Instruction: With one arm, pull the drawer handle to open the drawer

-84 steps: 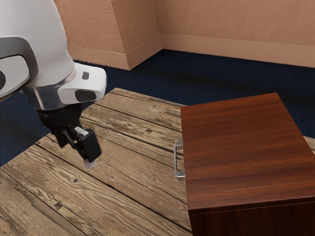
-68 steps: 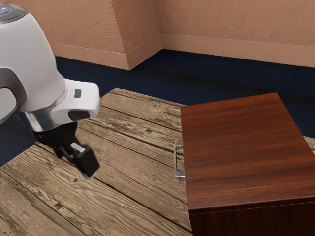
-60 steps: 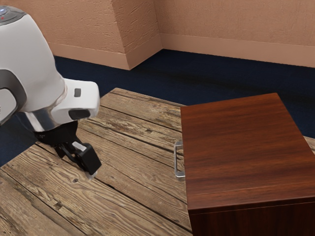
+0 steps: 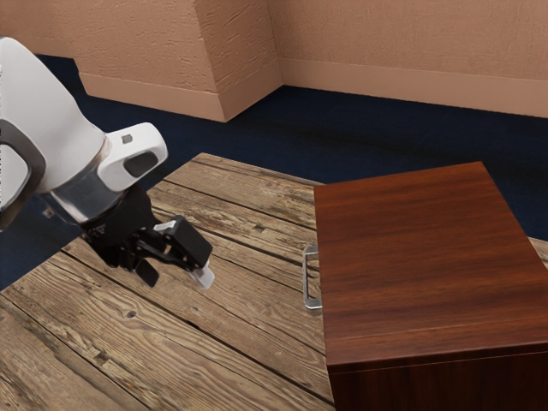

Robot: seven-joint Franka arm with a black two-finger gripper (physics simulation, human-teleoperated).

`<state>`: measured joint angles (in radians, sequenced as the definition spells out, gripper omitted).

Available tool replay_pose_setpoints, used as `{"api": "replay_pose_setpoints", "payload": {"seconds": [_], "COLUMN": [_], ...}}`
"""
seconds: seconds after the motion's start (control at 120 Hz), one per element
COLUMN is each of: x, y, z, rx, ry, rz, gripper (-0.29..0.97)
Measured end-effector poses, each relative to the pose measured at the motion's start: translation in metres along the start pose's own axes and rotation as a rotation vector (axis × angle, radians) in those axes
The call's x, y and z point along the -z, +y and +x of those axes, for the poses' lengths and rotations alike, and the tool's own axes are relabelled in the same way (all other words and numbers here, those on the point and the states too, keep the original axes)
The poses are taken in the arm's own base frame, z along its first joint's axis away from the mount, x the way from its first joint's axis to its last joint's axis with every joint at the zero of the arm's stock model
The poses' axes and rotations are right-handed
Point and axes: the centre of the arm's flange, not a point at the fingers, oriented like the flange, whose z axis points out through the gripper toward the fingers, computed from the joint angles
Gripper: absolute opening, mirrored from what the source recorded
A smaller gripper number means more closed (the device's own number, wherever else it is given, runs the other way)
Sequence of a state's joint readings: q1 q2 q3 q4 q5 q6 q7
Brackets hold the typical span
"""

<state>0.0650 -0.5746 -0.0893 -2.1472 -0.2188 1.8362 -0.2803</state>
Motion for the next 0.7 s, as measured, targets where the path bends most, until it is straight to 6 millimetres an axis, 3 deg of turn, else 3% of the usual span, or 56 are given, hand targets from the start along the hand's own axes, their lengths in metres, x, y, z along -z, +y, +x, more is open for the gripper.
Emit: {"api": "replay_pose_setpoints", "payload": {"seconds": [0.3,0.517,0.7], "x": [-0.044,-0.053,-0.074], "y": [0.006,0.001,0.000], "z": [0.002,0.012,0.026], "rx": [0.186,0.315,0.376], "ry": [-0.046,-0.020,-0.035], "rz": [-0.184,-0.264,-0.281], "gripper": [0.68,0.68,0.68]}}
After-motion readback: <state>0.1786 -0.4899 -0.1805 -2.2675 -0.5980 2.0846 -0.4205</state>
